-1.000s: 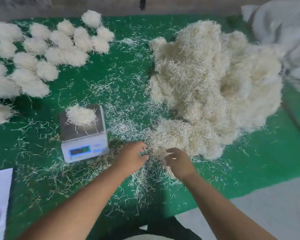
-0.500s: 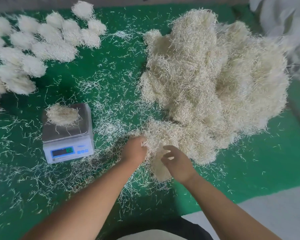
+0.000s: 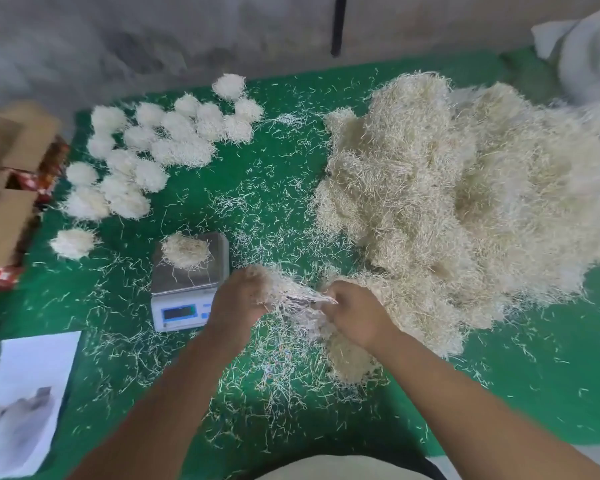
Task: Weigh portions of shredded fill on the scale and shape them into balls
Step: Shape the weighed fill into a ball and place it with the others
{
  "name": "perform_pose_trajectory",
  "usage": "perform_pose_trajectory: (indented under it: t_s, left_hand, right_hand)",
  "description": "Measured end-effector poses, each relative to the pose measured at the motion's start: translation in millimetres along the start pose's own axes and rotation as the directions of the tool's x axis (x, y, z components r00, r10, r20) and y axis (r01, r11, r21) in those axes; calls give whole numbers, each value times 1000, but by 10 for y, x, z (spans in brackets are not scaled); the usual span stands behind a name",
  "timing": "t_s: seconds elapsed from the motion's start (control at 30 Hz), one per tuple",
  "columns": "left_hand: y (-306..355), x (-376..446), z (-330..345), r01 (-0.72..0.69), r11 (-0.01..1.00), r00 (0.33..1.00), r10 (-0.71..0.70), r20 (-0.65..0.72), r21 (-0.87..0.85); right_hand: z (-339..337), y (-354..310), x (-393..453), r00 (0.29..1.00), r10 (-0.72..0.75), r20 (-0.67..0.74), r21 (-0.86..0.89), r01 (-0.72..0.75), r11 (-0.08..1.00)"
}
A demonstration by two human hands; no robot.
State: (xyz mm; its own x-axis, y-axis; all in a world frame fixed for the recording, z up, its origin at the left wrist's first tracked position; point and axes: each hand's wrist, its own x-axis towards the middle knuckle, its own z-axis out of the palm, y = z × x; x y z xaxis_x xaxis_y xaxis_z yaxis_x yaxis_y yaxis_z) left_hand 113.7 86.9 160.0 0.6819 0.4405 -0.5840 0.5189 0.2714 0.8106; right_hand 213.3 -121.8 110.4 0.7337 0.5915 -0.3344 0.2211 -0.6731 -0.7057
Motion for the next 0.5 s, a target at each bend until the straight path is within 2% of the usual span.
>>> perform_pose_trajectory:
  t_s: [0.1, 0.17, 0.23, 0.3, 0.37, 0.47, 0.5]
  left_hand:
    - [103, -79, -73, -124, 973, 987, 101, -124, -196]
    - [231, -133, -111, -89, 953, 979, 30, -200, -291]
    - [308, -213, -126, -137, 950, 969, 70, -236, -281]
    - [430, -400, -185, -127, 956, 972, 68, -223, -263]
    - [492, -478, -267, -193, 965, 948, 138, -288, -176]
    - [707, -610, -432, -281, 933, 899, 174, -402, -226]
    - [761, -644, -523, -327, 925, 880, 225, -419, -191]
  right_hand:
    - [-142, -55, -30, 998, -6, -62, -18, 4, 1000]
    - [-246, -110, -60, 997, -18, -70, -24, 17, 1000]
    - [-375, -199, -103, 997, -34, -72, -14, 33, 999]
    - [-535, -302, -145, 995, -57, -84, -2, 57, 998]
    - [-719, -418, -194, 991, -80, -104, 26, 83, 996]
    - [-977, -552, -252, 988, -83, -128, 85, 95, 992]
    - [-1042, -578, -263, 987, -75, -140, 117, 92, 989]
